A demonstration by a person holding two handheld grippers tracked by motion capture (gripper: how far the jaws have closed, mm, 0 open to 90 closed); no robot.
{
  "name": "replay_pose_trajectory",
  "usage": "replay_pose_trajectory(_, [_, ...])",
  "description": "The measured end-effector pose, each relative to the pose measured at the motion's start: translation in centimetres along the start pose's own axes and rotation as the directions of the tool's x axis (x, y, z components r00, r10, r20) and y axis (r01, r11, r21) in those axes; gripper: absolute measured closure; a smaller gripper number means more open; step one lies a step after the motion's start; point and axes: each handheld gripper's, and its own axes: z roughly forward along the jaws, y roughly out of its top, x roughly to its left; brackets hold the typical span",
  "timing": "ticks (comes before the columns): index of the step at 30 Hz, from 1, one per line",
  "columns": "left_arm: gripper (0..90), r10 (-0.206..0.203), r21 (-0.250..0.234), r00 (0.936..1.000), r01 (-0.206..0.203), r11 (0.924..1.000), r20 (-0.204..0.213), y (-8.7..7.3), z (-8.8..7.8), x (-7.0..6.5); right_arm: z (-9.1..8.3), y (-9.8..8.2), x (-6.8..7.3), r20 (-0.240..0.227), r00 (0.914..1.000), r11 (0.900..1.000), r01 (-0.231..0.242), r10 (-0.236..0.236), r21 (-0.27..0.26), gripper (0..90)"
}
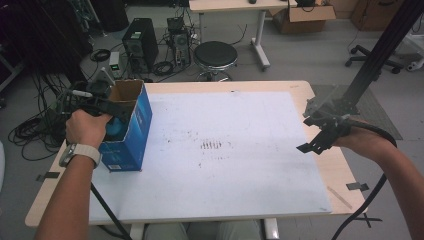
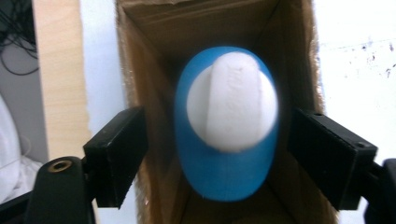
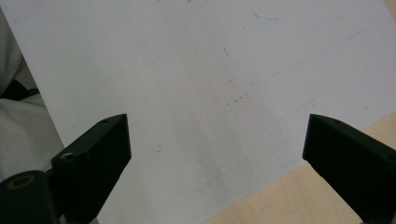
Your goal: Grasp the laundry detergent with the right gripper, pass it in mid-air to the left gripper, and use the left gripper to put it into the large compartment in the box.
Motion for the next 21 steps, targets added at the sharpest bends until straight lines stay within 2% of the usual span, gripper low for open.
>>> replay_pose_trajectory(5, [16.8, 0.03, -0.007, 0.9995, -0.03, 0.9995, -0.007, 0.1, -2.0, -0.4, -0.5, 0.1, 0.2, 0.005, 1.0, 1.0, 0.004, -0.004, -0.004, 7.4])
replay_pose_trajectory(9, [14.5, 0.055, -0.017, 0.9985, -0.055, 0.9983, -0.005, 0.2, -3.1, -1.1, -0.7, 0.1, 0.3, 0.008, 1.0, 1.0, 0.005, -0.005, -0.007, 7.4])
replay_pose_trajectory(11, [13.2, 0.075, -0.028, 0.9972, -0.075, 0.9968, -0.001, 0.2, -4.3, -1.6, -1.0, 0.1, 0.4, 0.012, 0.9999, 1.0, 0.005, -0.004, -0.01, 7.4])
replay_pose_trajectory(15, [11.7, 0.086, -0.04, 0.9963, -0.086, 0.9955, 0.005, 0.3, -5.3, -2.1, -1.2, 0.2, 0.5, 0.015, 0.9999, 1.0, 0.006, -0.005, -0.015, 7.3])
replay_pose_trajectory(18, [10.5, 0.122, -0.05, 0.9924, -0.122, 0.9913, 0.013, 0.2, -6.6, -3.2, -1.6, 0.2, 0.7, 0.018, 0.9998, 1.0, 0.007, -0.007, -0.02, 7.3])
replay_pose_trajectory(19, [10.0, 0.122, -0.05, 0.9924, -0.122, 0.9913, 0.013, 0.2, -6.6, -3.2, -1.6, 0.2, 0.7, 0.018, 0.9998, 1.0, 0.007, -0.007, -0.02, 7.3])
replay_pose_trajectory(21, [9.7, 0.151, -0.055, 0.9883, -0.15, 0.9872, 0.019, 0.2, -7.2, -3.8, -1.7, 0.2, 0.7, 0.02, 0.9998, 1.0, 0.009, -0.008, -0.018, 7.2])
